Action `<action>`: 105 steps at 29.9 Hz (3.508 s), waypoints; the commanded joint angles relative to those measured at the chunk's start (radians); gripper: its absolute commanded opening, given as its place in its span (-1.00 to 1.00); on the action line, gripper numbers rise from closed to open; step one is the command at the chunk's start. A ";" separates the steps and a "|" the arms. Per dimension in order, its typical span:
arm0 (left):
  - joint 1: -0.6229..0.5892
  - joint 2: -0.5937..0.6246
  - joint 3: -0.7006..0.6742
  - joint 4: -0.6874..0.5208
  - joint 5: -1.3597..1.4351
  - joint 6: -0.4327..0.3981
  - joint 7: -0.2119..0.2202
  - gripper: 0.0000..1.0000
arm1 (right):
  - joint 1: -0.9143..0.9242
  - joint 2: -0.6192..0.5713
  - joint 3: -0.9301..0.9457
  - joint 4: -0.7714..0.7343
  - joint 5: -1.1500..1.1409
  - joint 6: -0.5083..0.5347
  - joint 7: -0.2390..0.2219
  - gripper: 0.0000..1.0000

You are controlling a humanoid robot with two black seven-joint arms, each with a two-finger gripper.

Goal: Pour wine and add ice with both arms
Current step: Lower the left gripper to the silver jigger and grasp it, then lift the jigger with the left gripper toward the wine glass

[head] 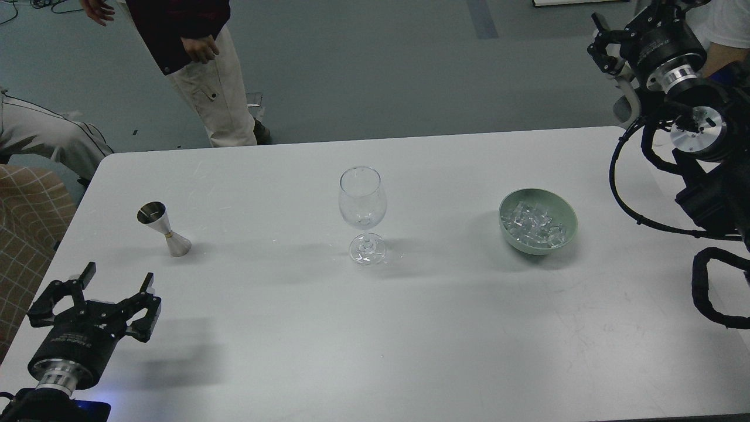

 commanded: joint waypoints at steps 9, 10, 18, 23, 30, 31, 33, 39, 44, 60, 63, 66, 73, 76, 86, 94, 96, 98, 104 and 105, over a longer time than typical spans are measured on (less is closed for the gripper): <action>-0.170 -0.058 0.021 0.043 0.033 0.284 0.002 0.62 | -0.002 0.000 0.000 0.000 0.000 -0.001 0.000 1.00; -0.185 -0.058 0.028 0.043 0.036 0.308 0.010 0.62 | -0.002 0.000 0.000 -0.002 0.000 0.000 0.000 1.00; -0.268 -0.046 0.039 0.072 0.041 0.329 0.073 0.39 | -0.018 -0.011 0.002 -0.002 0.000 0.000 0.000 1.00; -0.305 -0.047 0.038 0.122 0.060 0.316 0.076 0.34 | -0.015 -0.006 0.006 0.003 0.000 -0.004 0.000 1.00; -0.375 -0.049 0.038 0.262 0.067 0.267 0.083 0.24 | -0.012 -0.006 0.008 0.006 0.000 -0.006 0.000 1.00; -0.384 -0.049 0.038 0.282 0.067 0.260 0.083 0.23 | -0.012 -0.008 0.006 0.006 0.000 -0.006 0.000 1.00; -0.395 -0.050 0.038 0.293 0.067 0.257 0.082 0.21 | -0.013 -0.009 0.005 0.006 0.000 -0.006 0.000 1.00; -0.444 -0.050 0.039 0.358 0.068 0.255 0.085 0.17 | -0.013 -0.011 0.005 0.004 0.000 -0.006 0.000 1.00; -0.501 -0.050 0.047 0.447 0.068 0.253 0.085 0.17 | -0.015 -0.011 0.003 0.004 0.000 -0.008 0.000 1.00; -0.608 -0.058 0.048 0.582 0.067 0.198 0.085 0.00 | -0.018 -0.014 0.003 0.000 0.000 -0.006 0.000 1.00; -0.636 -0.058 0.048 0.635 0.067 0.157 0.083 -0.05 | -0.013 -0.014 0.003 0.000 0.000 -0.006 0.000 1.00; -0.651 -0.056 0.048 0.656 0.064 0.151 0.083 -0.07 | -0.013 -0.014 0.003 0.000 0.000 -0.006 0.000 1.00; -0.682 -0.047 0.048 0.731 0.064 0.063 0.096 -0.36 | -0.018 -0.014 0.002 0.000 0.000 -0.006 0.000 1.00; -0.687 -0.047 0.048 0.742 0.064 0.056 0.097 -0.55 | -0.015 -0.014 0.002 0.000 0.000 -0.006 0.000 1.00; -0.682 -0.050 0.032 0.742 0.056 -0.033 0.096 -0.70 | -0.015 -0.015 0.002 0.001 -0.002 -0.004 0.000 1.00; -0.685 -0.033 0.013 0.684 0.022 -0.059 0.097 -0.69 | -0.015 -0.025 0.002 0.004 -0.002 -0.003 0.000 1.00; -0.687 -0.017 0.012 0.629 0.021 -0.052 0.099 -0.72 | -0.018 -0.026 0.000 0.004 -0.002 -0.003 0.000 1.00; -0.688 -0.012 0.012 0.598 0.021 -0.043 0.105 -0.73 | -0.018 -0.026 0.000 0.004 0.000 -0.003 0.000 1.00; -0.705 -0.009 0.015 0.489 0.021 0.023 0.129 -0.74 | -0.018 -0.026 0.002 0.011 -0.002 -0.003 0.000 1.00; -0.705 -0.009 0.016 0.459 0.021 0.036 0.137 -0.74 | -0.018 -0.028 0.003 0.011 0.000 -0.003 0.000 1.00</action>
